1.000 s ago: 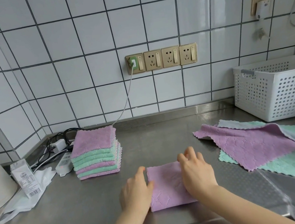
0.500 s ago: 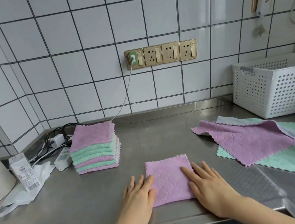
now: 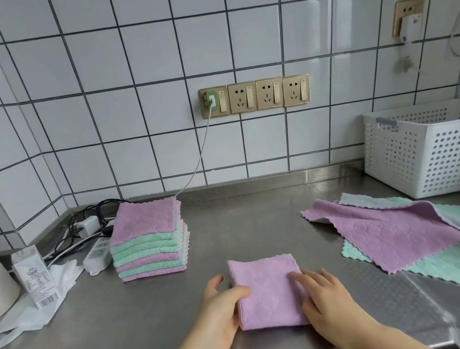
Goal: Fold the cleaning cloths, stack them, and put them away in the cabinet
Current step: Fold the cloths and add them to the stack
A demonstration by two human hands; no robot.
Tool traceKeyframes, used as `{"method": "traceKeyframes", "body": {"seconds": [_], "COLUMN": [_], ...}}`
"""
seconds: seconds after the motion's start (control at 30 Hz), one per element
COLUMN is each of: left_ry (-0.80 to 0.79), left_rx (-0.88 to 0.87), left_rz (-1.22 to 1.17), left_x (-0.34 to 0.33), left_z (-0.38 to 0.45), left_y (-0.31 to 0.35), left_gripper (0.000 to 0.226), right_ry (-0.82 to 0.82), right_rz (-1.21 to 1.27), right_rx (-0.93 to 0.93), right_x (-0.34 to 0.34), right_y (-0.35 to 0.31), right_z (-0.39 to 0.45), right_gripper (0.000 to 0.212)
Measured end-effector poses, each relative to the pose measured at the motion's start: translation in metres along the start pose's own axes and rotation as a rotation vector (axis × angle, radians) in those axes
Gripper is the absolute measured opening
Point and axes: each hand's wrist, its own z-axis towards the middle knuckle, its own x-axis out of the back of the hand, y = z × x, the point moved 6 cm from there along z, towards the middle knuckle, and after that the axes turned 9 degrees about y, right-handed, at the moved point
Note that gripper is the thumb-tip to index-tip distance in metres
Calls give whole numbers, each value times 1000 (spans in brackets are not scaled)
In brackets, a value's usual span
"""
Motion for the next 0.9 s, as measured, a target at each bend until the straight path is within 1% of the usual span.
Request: {"method": "traceKeyframes", "body": {"seconds": [0.07,0.1,0.2,0.27,0.33,0.43,0.5,0.53,0.57,0.6,0.63,0.7,0.73,0.8,0.9], "left_ry": [-7,-17,-103,-126,-91,41,149,206,258,288,302,231,198,208,211], "left_rx": [-101,-154,-315,-409,-522,-708,-823,-859,-851,-788,-679,-486,-447,-447,-445], "left_rz": [28,31,8,15,56,144,248,300,335,357,379,442,457,390,175], "left_x": [4,5,12,22,36,55,69,76,88,99,111,124,128,138,150], "left_z": [-2,-3,-3,6,22,52,75,86,100,113,126,141,144,147,153], "left_y": [9,17,54,89,130,199,241,257,268,270,265,234,219,203,202], "left_gripper": [65,64,60,55,53,48,45,43,43,47,55,63,61,51,43], "right_ry": [68,90,49,11,58,165,183,163,129,96,51,-47,-89,-125,-64], "right_rz": [220,324,599,734,785,827,925,988,1035,1056,1044,925,868,863,933], "right_rx": [-64,-89,-112,-99,-59,-19,-43,-78,-117,-154,-190,-241,-251,-253,-241], "right_x": [8,12,21,27,34,43,41,37,27,15,-3,-40,-54,-72,-69], "right_y": [-7,-10,-36,-61,-86,-130,-159,-170,-182,-189,-194,-195,-193,-187,-185], "right_z": [5,7,25,46,78,141,185,204,222,234,245,252,248,244,245], "right_gripper": [53,51,59,64,66,59,53,51,48,46,45,45,46,53,48]}}
